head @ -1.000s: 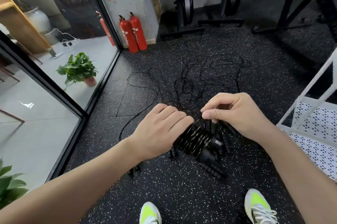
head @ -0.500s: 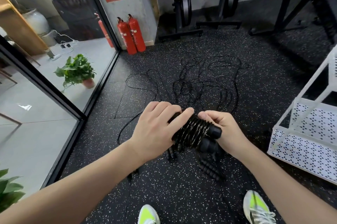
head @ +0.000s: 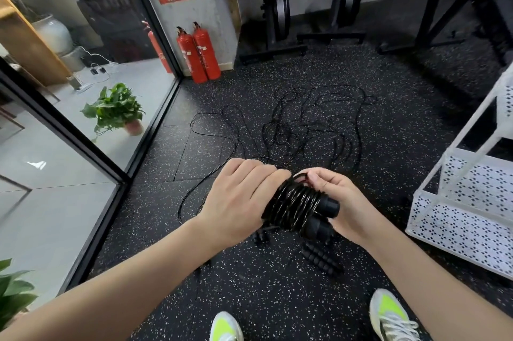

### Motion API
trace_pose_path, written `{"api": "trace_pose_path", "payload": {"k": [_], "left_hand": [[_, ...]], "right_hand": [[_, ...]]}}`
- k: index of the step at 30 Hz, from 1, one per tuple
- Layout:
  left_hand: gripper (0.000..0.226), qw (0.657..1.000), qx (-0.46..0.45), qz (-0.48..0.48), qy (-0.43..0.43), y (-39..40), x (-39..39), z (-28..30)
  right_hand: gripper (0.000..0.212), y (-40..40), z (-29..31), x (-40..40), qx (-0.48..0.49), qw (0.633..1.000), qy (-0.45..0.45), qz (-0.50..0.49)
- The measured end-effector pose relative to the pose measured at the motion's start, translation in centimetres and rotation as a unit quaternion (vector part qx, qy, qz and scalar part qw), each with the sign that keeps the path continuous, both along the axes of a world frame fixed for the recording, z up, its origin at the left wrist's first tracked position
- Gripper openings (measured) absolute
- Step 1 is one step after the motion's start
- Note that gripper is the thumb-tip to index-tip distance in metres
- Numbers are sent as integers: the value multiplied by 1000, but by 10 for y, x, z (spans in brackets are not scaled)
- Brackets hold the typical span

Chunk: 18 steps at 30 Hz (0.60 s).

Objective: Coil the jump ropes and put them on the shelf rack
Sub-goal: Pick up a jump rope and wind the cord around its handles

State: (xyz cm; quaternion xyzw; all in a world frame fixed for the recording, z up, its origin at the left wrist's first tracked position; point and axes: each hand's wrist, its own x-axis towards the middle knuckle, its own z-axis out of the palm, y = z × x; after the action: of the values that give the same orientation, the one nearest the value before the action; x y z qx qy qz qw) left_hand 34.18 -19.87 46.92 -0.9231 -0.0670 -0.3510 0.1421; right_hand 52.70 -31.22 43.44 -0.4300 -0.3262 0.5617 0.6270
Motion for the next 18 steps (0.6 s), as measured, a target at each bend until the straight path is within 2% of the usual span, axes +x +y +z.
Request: {"api": "trace_pose_path", "payload": {"k": [2, 4, 5, 6, 7, 9, 11, 12, 14, 18], "left_hand": [[22, 1000, -10, 16, -8, -1, 2, 2], [25, 998, -25, 63, 1, -1, 4, 6], [30, 995, -37, 96, 12, 0, 5, 8], [37, 990, -50, 131, 25, 3, 6, 10], [44, 984, -66, 163, 38, 5, 8, 11], [53, 972, -91, 207, 65, 7, 13, 10], [55, 963, -110, 233, 76, 7, 18, 6], [53, 959, -120, 243, 78, 6, 21, 3], [46, 953, -131, 259, 81, 4, 25, -3], [38, 930, -143, 316, 123, 2, 30, -6]], "right_hand": [[27, 3, 1, -10, -40, 999, 14, -29], [49, 4, 0, -21, -79, 995, 17, -60], [52, 4, -1, -25, -94, 993, -26, -60], [50, 3, -5, -29, -106, 986, -112, -54], [47, 1, -7, -35, -114, 967, -223, -42], [36, -2, -10, -44, -108, 904, -413, -17], [24, -1, -9, -53, -99, 853, -512, 22], [33, -1, -7, -58, -101, 823, -558, 39], [39, -1, -2, -63, -98, 775, -623, 45], [25, -6, 13, -69, -86, 745, -660, 44]]}}
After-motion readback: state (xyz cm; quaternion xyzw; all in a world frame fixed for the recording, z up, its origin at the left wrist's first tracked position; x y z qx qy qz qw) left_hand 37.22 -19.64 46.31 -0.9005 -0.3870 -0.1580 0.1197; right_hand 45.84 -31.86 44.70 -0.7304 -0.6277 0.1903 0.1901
